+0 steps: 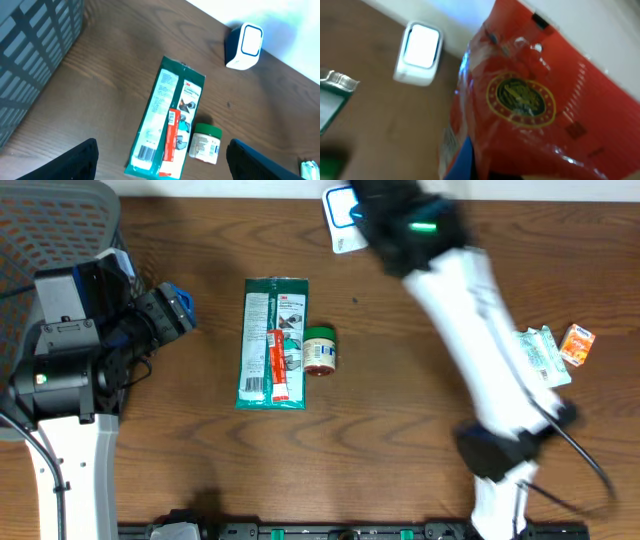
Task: Scan the item barcode
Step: 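Carry the Hacks bag right and lower it beside the wet wipes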
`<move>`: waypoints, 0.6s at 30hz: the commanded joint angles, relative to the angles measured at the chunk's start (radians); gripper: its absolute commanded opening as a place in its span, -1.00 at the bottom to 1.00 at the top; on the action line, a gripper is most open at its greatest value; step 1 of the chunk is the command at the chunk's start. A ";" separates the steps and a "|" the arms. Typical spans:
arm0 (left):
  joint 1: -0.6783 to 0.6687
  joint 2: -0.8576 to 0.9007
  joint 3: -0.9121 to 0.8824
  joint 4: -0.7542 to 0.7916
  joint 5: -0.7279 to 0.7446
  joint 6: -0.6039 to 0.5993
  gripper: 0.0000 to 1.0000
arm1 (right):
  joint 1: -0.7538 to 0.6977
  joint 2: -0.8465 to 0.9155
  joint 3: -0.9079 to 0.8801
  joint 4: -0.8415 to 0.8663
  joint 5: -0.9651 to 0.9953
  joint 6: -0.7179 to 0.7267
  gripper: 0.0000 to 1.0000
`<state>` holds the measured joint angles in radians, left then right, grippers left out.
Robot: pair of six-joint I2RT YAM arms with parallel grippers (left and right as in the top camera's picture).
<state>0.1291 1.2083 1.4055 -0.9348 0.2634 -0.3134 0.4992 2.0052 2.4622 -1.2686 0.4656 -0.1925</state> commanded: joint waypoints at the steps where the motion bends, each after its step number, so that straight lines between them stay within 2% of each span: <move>1: 0.005 0.000 0.004 0.000 0.004 0.006 0.64 | -0.131 -0.067 0.003 -0.146 -0.353 0.118 -0.97; 5: 0.005 0.000 0.004 0.000 0.004 0.006 0.64 | -0.307 -0.096 0.002 -0.324 -0.578 0.117 -0.97; 9: 0.005 0.000 0.004 0.000 0.004 0.006 0.64 | -0.454 -0.088 -0.042 -0.392 -0.615 0.117 -0.98; 12: 0.005 0.000 0.004 0.000 0.004 0.006 0.65 | -0.532 -0.088 -0.143 -0.386 -0.613 0.117 -0.98; 18: 0.005 0.000 0.004 0.000 0.004 0.006 0.64 | -0.602 -0.088 -0.507 -0.208 -0.613 0.117 -0.97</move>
<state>0.1291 1.2083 1.4055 -0.9340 0.2634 -0.3134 -0.0872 1.9167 2.1128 -1.5440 -0.1123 -0.0887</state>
